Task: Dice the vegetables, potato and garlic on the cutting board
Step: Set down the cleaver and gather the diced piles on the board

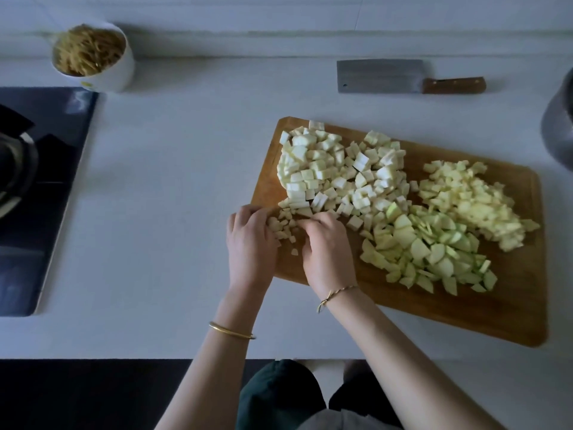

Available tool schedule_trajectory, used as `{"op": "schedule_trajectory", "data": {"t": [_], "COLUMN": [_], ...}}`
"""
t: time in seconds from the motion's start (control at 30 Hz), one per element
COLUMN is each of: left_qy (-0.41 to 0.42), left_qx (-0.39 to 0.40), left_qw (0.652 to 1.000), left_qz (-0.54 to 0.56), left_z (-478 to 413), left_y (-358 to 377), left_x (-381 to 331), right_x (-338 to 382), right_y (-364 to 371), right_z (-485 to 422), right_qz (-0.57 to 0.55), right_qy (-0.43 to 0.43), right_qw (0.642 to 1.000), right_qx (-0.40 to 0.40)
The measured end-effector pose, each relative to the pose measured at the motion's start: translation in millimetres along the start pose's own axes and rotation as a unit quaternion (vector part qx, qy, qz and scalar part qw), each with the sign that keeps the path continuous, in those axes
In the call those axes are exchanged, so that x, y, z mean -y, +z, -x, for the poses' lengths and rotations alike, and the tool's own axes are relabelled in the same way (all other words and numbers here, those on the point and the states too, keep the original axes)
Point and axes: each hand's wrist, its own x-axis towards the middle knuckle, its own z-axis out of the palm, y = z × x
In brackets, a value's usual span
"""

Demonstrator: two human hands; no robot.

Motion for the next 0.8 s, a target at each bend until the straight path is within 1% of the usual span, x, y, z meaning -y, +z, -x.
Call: {"op": "schedule_trajectory", "data": {"t": [0.13, 0.2, 0.33, 0.47, 0.53, 0.7, 0.8], "left_qy": [0.015, -0.009, -0.043, -0.091, -0.101, -0.132, -0.114], "left_qx": [0.01, -0.008, -0.002, -0.033, -0.045, -0.07, -0.069], "left_qw": [1.0, 1.0, 0.998, 0.992, 0.99, 0.986, 0.991], "left_qz": [0.016, 0.016, 0.036, 0.079, 0.089, 0.078, 0.023], "left_z": [-12.0, -19.1, -21.4, -12.9, -3.5, 34.7, 45.5], "left_y": [-3.3, -5.0, -3.9, -3.0, -2.0, 0.4, 1.2], "left_x": [2.7, 5.3, 6.3, -0.9, -2.6, -5.4, -5.5], "right_x": [2.0, 3.9, -3.5, -8.0, -10.3, -19.5, -22.8], "right_y": [5.2, 7.3, 10.9, 12.0, 11.5, 8.8, 7.5], "right_z": [-4.2, -5.3, -0.9, 1.0, 3.8, 27.0, 37.8], "right_qz": [0.008, 0.007, -0.003, -0.011, -0.013, -0.011, -0.021], "right_qy": [0.0, -0.009, -0.034, -0.047, -0.051, -0.058, -0.06], "right_qw": [1.0, 1.0, 0.998, 0.996, 0.996, 0.994, 0.993], "right_qx": [-0.016, -0.016, -0.048, -0.07, -0.074, -0.088, -0.098]}}
